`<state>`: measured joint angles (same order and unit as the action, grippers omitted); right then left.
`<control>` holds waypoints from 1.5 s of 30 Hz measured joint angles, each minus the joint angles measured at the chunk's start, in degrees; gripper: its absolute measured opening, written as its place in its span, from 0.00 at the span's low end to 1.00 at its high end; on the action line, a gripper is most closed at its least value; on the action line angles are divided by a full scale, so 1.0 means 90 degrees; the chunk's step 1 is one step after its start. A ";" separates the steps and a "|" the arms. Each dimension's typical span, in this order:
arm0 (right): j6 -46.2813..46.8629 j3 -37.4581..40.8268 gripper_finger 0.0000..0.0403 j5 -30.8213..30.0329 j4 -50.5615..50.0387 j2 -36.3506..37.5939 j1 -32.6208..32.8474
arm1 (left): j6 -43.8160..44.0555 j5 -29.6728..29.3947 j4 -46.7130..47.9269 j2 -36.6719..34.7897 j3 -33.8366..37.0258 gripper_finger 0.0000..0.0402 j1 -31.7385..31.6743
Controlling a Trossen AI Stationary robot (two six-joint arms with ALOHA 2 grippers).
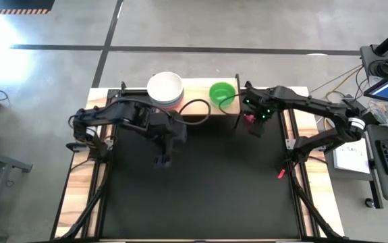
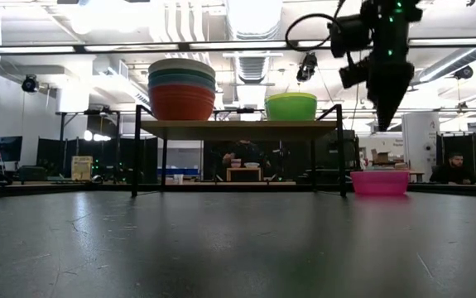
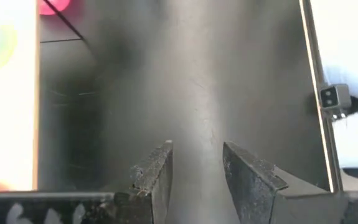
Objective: Place and stack bowls onto a shelf
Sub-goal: Stack the pink bowl on top of the green bowl on the shelf
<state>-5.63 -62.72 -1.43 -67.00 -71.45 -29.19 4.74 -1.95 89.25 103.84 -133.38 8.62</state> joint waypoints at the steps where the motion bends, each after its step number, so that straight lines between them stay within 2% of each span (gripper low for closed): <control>1: -0.0030 0.0177 0.34 -0.0002 0.0227 0.0044 0.0000 | 0.0060 -0.0045 0.0000 -0.0031 0.0000 0.31 0.0000; 5: -0.0076 0.0764 0.34 -0.0007 0.0945 0.0101 -0.0045 | 0.0223 -0.0069 0.0005 -0.0132 0.0000 0.31 0.0000; 10: 0.0464 0.1228 0.35 -0.0017 0.1496 0.0000 -0.0327 | 0.0271 -0.0110 0.0005 -0.0209 0.0000 0.31 0.0000; 23: 0.1061 0.1732 0.35 -0.0010 0.2483 -0.0021 -0.1370 | 0.0272 -0.0382 0.0005 -0.0280 0.0000 0.31 0.0031; 38: 0.1511 0.2034 0.35 0.0000 0.2551 -0.0023 -0.1428 | 0.0256 -0.0395 0.0007 -0.0289 0.0000 0.31 0.0032; 45: 0.1511 0.2110 0.35 -0.0010 0.3024 -0.0123 -0.1428 | 0.0249 -0.0395 0.0007 -0.0289 0.0000 0.31 0.0034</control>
<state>7.97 -43.72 -1.52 -39.79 -72.56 -42.04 6.98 -5.50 89.32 101.23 -133.38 8.93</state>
